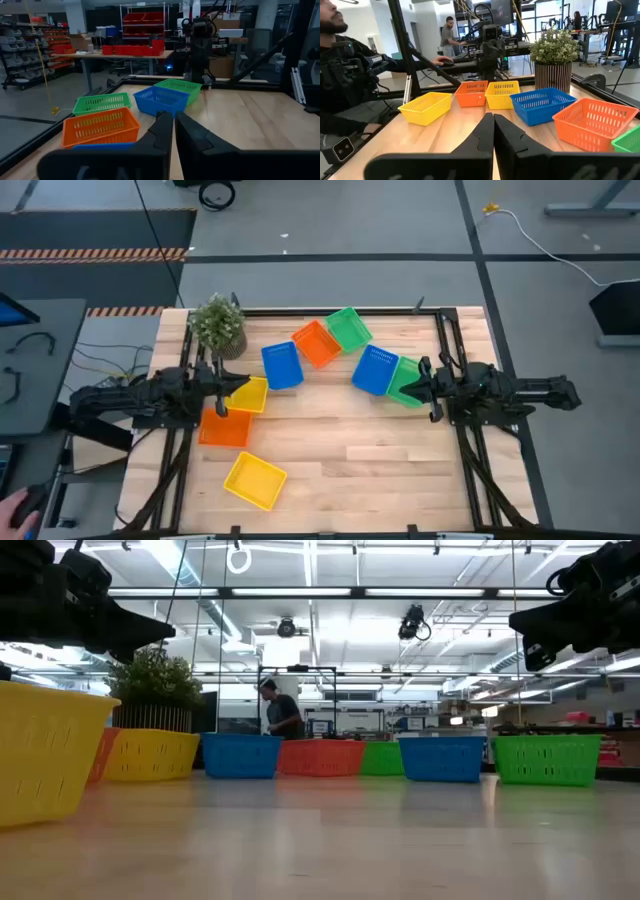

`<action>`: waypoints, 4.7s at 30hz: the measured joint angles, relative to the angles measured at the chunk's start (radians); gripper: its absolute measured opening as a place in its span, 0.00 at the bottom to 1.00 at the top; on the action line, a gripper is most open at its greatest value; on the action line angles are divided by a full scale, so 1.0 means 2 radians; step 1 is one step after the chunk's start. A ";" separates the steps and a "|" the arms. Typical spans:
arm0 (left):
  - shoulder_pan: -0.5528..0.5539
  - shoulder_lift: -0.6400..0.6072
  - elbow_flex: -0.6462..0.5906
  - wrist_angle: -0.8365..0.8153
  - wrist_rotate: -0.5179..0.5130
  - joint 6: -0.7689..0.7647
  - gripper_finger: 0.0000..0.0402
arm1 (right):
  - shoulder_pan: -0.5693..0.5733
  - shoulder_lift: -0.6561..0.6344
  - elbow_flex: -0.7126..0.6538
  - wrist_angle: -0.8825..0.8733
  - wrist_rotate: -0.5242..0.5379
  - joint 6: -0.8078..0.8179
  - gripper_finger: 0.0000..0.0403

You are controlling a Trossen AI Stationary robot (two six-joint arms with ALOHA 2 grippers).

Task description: Stack baskets by color

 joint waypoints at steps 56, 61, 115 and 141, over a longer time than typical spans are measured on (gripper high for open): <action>-0.015 0.136 0.036 0.231 -0.049 -0.103 0.08 | 0.000 0.000 0.000 0.002 0.000 0.000 0.02; -0.042 0.293 0.132 0.138 -0.062 -0.098 0.08 | 0.000 0.000 0.000 0.004 0.000 0.000 0.02; 0.029 0.855 0.549 -0.366 -0.022 -0.010 0.25 | 0.000 0.001 0.000 0.008 0.004 0.000 0.02; -0.192 0.892 0.648 -0.316 -0.027 -0.182 0.03 | 0.000 0.001 0.000 0.017 0.004 0.000 0.02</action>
